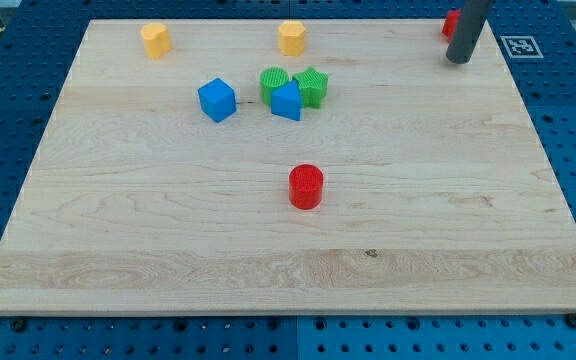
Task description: Point your arm at the right of the red circle
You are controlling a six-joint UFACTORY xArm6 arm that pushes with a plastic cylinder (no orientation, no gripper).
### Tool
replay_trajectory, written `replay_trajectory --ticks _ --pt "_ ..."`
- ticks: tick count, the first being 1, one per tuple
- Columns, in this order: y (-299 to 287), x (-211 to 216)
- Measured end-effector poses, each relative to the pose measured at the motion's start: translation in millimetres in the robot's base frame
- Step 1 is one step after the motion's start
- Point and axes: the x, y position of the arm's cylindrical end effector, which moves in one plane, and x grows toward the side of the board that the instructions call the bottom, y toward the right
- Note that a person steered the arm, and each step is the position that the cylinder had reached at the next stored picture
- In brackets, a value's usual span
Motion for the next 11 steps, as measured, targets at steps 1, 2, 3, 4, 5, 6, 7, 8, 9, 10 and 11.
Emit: replay_trajectory --ticks 1,2,3,4,5,6,7,8,9,10,11 --pt "0.0 17.4" --pt "0.0 20.4" --pt "0.0 26.2" --pt "0.0 52.6" --pt "0.0 55.2" --pt "0.0 59.7" --pt "0.0 76.9" --pt "0.0 78.3" --pt "-1.3 82.5" --pt "-1.3 83.9" --pt "-1.3 95.3"
